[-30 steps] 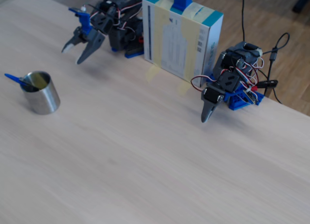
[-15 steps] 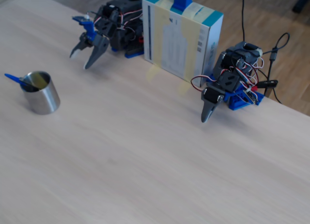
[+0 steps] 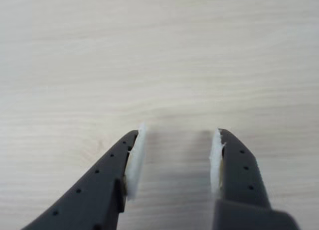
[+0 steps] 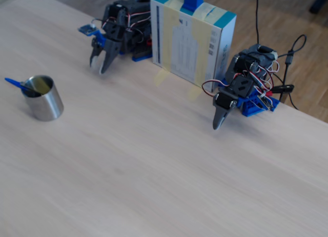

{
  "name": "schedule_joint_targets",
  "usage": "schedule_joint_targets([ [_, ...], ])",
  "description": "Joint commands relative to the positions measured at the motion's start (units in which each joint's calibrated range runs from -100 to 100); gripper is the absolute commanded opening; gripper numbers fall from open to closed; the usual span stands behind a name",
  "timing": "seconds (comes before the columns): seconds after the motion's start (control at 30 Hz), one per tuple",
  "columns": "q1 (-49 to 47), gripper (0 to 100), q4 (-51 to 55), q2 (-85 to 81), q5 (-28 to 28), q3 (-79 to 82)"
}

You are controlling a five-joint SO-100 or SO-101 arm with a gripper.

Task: Grab the blue pen and put it in the silver cup.

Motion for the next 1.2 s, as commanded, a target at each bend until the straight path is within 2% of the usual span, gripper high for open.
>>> schedule_joint_targets([
  [0.0,0.91,14,3.67,-0.67,-0.12,0.54],
  [0.17,0.91,7,9.34,-0.67,0.25,0.54],
  [1.17,2.39,7,9.25,-0.34,0.25,0.54],
])
